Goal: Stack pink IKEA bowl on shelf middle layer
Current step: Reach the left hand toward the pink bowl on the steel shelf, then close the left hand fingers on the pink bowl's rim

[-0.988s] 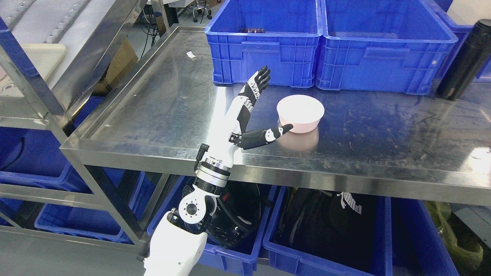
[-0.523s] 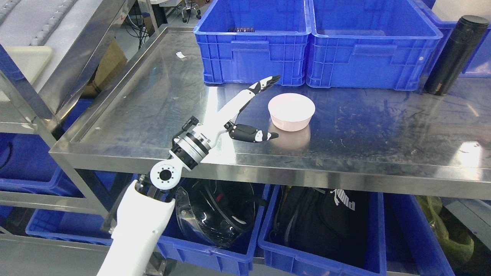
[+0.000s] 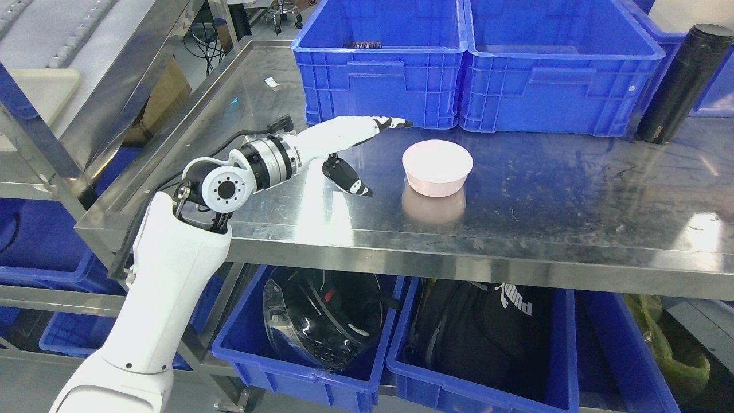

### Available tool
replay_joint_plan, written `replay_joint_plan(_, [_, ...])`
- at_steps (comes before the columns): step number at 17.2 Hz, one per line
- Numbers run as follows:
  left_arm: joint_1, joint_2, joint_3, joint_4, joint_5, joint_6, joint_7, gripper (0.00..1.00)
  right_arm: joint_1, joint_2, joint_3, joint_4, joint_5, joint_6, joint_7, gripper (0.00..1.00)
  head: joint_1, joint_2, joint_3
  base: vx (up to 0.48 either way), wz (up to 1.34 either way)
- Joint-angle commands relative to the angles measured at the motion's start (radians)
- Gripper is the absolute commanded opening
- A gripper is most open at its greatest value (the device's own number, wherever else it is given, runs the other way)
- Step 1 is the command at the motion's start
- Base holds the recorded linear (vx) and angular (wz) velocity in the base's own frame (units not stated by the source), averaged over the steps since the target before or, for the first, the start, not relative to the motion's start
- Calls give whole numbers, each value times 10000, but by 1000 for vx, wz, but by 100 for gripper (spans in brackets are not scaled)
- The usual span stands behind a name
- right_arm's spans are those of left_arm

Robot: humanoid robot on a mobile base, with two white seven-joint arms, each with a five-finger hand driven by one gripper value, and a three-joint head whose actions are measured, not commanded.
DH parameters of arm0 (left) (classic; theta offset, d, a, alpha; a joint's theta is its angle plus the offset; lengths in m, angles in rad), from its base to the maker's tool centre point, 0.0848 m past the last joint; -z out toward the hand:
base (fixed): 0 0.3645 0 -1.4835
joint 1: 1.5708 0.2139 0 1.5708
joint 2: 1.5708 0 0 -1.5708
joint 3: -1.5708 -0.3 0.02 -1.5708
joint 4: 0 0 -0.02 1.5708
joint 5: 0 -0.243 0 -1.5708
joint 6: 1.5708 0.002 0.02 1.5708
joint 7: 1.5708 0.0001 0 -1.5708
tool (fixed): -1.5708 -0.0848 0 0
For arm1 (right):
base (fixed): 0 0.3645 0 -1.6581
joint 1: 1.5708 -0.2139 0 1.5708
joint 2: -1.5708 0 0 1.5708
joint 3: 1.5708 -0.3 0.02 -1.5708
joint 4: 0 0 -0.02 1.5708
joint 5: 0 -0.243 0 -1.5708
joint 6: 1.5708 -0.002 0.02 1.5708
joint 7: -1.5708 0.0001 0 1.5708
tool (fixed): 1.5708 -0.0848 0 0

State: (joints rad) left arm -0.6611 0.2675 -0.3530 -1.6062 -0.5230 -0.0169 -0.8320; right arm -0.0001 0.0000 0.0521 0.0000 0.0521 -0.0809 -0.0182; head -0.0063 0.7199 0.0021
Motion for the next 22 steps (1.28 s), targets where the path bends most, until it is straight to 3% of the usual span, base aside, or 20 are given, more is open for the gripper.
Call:
replay_joint_plan(1, [-951,-1613,-1102,247,-875,1085,-835,100,32,-175,0,-174,0,-4,-2,100,0,0,0,0,0])
replay_joint_plan(5, [-1779,-1463,-2895,706,-1288,2086,-1544,98,32,-175,0,-174,0,-4,-2,100,0,0,0,0,-6])
replay_joint_plan(8, [-1857,-1524,-2928,1057,-2683,2087,-2553,97,47,-175,0,-174,0,-4,-2,100,0,0,0,-1,-7])
replay_joint_plan(11, [-2116,-1570,-2928,2113,-2732,1995,-2556,100,32,-175,0,-174,0,-4,-2,100,0,0,0,0,8])
replay_joint_plan(14, [-2286,-2121,-2821,2914,-2762,1581,-2572,100,32,-175,0,-174,0,-4,-2,100,0,0,0,0,0])
replay_joint_plan(22, [-2915,-2489,-2760,4570,-2900,999,-2495,90,32,-175,0,-174,0,-4,-2,100,0,0,0,0,0])
